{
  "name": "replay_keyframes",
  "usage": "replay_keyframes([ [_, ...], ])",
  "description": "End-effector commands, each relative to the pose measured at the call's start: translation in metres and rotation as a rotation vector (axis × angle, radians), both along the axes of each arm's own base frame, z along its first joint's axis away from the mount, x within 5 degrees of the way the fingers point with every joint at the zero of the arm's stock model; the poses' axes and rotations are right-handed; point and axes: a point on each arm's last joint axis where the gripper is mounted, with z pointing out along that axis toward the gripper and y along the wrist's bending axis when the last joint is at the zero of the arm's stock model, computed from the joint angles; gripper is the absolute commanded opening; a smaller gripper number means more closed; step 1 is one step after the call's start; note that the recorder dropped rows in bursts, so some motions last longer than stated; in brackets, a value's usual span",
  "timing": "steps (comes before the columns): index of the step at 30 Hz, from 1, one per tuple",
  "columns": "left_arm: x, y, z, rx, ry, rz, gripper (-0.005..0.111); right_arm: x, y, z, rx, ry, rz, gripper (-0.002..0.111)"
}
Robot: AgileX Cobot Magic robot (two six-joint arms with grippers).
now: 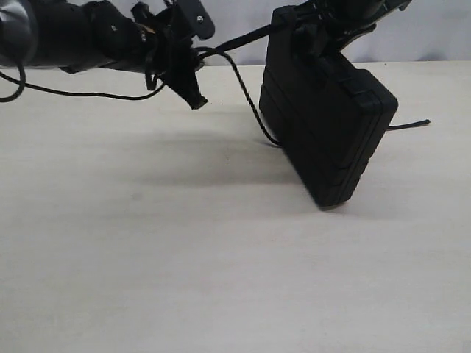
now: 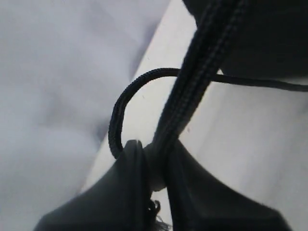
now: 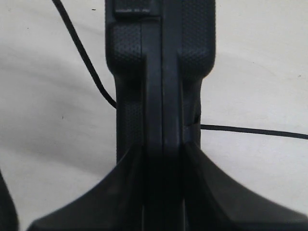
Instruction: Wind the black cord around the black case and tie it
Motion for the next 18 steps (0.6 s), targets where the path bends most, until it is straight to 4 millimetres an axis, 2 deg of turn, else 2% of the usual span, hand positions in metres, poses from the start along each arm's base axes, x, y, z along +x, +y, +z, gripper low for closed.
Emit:
replay_keyframes([
  [1, -0.005, -0.024, 0.01, 0.132, -0.233, -0.12, 0.0, 0.0, 0.001, 0.001, 0.003, -0.004, 0.008, 0.004],
  [6, -0.002, -0.007, -0.007, 0.151, -0.198, -0.08, 0.0, 0.0, 0.001, 0.001, 0.003, -0.004, 0.008, 0.004],
  [8, -0.002, 0.003, -0.012, 0.171, -0.295, -0.024, 0.0, 0.0, 0.001, 0.001, 0.003, -0.004, 0.008, 0.004],
  [10, -0.003, 0.01, -0.005, 0.197, -0.45, 0.197, 0.0, 0.0, 0.001, 0.001, 0.003, -0.004, 0.008, 0.004],
  [11, -0.007, 0.008, 0.0, 0.284, -0.522, 0.265, 0.0, 0.0, 0.001, 0.001, 0.003, -0.004, 0.008, 0.004],
  [13, -0.016, -0.004, 0.009, 0.412, -0.645, 0.275, 0.0, 0.0, 0.001, 0.001, 0.003, -0.004, 0.007, 0.004],
  [18, -0.031, -0.032, 0.004, 0.522, -0.693, 0.168, 0.0, 0.0, 0.001, 0.001, 0.003, -0.004, 0.007, 0.004],
])
